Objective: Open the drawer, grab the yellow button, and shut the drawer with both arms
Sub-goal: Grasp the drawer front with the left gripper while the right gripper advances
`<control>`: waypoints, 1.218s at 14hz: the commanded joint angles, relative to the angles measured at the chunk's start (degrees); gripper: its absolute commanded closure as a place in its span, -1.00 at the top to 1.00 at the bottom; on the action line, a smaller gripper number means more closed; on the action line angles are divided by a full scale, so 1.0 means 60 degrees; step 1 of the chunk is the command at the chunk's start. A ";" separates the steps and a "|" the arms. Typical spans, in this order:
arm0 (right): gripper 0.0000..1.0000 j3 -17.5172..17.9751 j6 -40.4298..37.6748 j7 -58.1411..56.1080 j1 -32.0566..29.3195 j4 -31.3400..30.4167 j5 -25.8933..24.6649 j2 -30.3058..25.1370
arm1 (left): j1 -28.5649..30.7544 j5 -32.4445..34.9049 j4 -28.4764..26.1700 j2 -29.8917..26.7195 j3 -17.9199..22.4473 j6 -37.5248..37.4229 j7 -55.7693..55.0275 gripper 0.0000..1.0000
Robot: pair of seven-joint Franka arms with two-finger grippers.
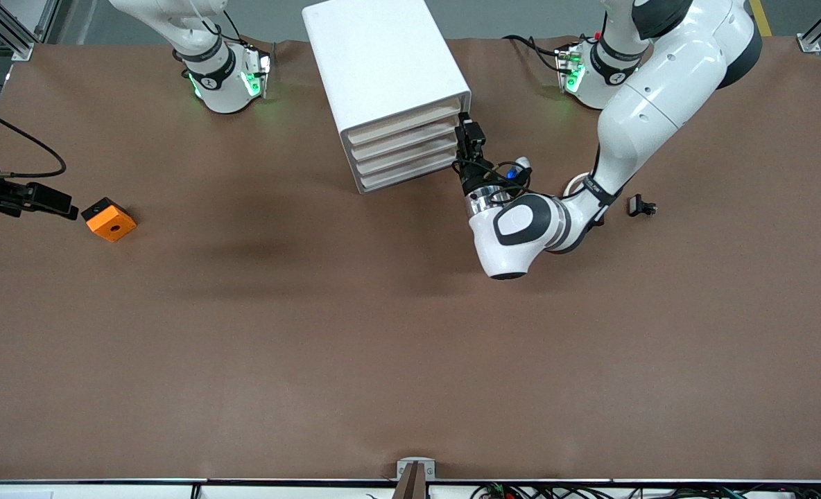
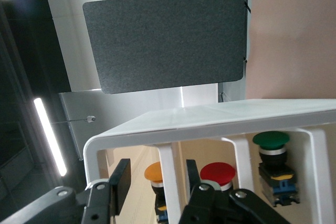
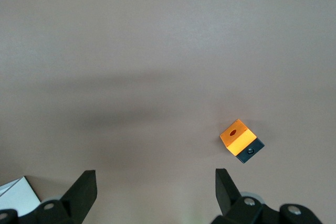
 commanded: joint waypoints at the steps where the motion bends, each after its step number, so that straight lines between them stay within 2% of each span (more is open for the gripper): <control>1: 1.00 0.0111 -0.0085 -0.0085 -0.0156 0.0285 -0.0098 0.0143 | -0.0225 -0.0260 0.0269 0.0159 0.0010 -0.0199 -0.0275 -0.01; 9: 1.00 0.0111 -0.0085 -0.0040 -0.0142 0.0285 -0.0069 0.0143 | -0.0547 -0.0216 0.0254 0.0320 0.0024 -0.0170 -0.0260 -0.02; 12: 1.00 0.0111 -0.0070 -0.0084 -0.0142 0.0285 -0.0083 0.0172 | -0.0680 -0.0201 0.0254 0.0320 0.0024 -0.0170 -0.0260 -0.19; 14: 1.00 0.0111 -0.0070 0.0032 -0.0156 0.0270 -0.0083 0.0246 | -0.0825 -0.0172 0.0254 0.0335 0.0097 -0.0140 -0.0260 -0.39; 17: 1.00 0.0111 -0.0070 0.0630 -0.0127 0.0270 -0.0054 0.0246 | -0.1177 -0.0260 0.0254 0.0320 0.0668 -0.0155 -0.0479 -0.62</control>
